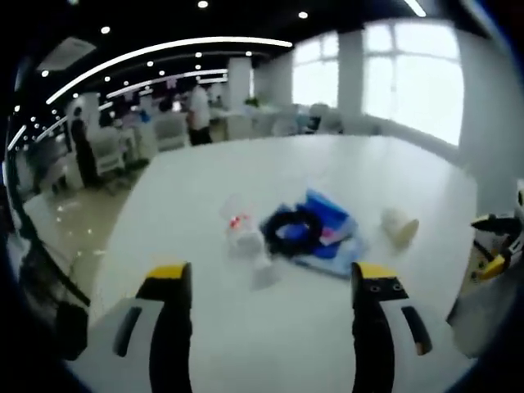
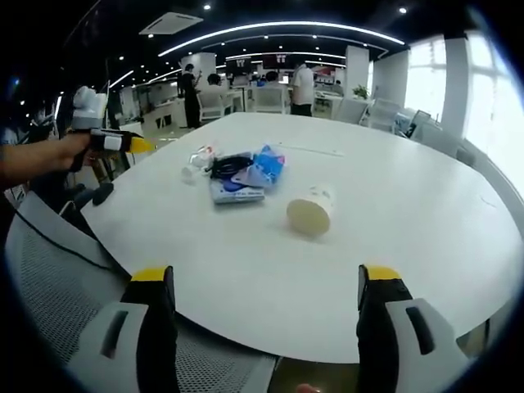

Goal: Arrange the tabletop items into an orderly group along one side of the table until the central work area is clear of visible clutter.

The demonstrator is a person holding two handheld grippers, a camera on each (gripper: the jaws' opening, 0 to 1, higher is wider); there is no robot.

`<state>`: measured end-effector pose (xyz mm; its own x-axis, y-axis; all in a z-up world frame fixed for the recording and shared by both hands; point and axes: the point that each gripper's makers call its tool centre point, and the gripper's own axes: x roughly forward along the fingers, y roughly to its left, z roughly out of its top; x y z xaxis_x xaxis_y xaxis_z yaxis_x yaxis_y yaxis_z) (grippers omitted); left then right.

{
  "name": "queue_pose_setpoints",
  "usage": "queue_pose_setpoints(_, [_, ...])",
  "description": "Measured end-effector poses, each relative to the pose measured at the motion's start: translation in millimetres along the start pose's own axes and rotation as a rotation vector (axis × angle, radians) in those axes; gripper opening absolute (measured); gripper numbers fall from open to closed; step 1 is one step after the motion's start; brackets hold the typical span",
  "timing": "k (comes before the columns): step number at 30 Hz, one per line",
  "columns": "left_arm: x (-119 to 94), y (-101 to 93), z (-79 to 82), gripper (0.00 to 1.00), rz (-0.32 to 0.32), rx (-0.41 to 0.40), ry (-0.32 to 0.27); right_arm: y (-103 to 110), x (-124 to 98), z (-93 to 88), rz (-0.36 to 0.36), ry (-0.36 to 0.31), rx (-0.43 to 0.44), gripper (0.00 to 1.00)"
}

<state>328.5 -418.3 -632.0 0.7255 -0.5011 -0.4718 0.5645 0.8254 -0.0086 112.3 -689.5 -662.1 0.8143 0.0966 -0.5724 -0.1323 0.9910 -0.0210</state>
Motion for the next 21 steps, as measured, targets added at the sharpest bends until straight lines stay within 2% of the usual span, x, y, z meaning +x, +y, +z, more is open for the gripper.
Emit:
queue_pose_setpoints(9, [23.7,11.6,-2.4,0.75,0.032,-0.04,0.009,1.1,0.3,0.7,0.007,-0.005,0.001,0.92])
queue_pose_setpoints(12, [31.7,9.5,-6.0,0.74,0.009,-0.087,0.028,1.3,0.6,0.1,0.008,0.0,-0.002,0.92])
queue_pose_setpoints(21, [55.1,14.6,-18.1,0.67,0.023,-0.112,0.079,2.1,1.3,-0.9,0.012,0.009,0.001,0.91])
